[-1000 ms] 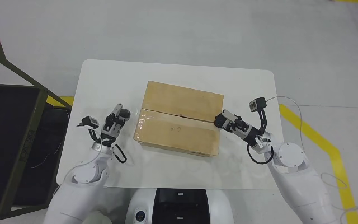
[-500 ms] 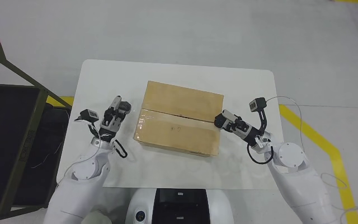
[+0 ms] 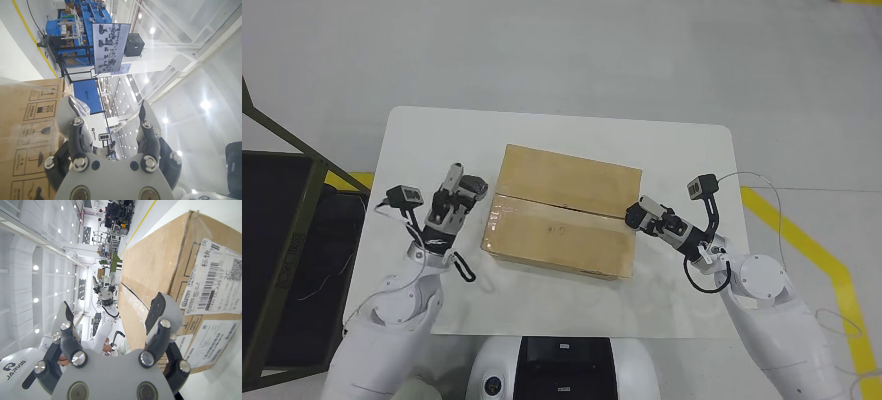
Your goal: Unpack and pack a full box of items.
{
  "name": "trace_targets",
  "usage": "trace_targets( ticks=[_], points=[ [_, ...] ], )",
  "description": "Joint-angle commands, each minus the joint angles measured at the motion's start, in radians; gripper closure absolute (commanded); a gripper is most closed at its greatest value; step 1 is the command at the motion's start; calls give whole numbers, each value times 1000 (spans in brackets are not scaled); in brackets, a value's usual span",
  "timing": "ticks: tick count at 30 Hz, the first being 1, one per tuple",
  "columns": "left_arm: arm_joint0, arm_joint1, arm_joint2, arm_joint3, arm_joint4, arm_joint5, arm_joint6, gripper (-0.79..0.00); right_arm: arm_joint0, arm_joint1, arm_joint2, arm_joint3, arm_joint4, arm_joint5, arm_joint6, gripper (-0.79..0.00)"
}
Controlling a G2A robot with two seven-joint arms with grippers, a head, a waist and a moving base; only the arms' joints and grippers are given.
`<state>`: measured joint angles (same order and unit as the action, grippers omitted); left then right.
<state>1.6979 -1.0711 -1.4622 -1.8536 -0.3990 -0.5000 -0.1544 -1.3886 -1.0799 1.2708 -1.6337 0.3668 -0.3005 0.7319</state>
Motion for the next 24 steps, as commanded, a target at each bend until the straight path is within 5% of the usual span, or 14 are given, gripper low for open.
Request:
trace_targets(
  ticks=[1, 4, 24],
  points=[
    [6, -2, 2, -28, 38, 5, 8, -693, 0, 0, 0, 0, 0, 0, 0, -785],
    [11, -6, 11, -64, 87, 18, 22, -782, 0, 0, 0, 0, 0, 0, 0, -785],
    [-19, -34, 139, -187, 377, 92, 61, -785, 0, 0, 0, 0, 0, 0, 0, -785]
  ],
)
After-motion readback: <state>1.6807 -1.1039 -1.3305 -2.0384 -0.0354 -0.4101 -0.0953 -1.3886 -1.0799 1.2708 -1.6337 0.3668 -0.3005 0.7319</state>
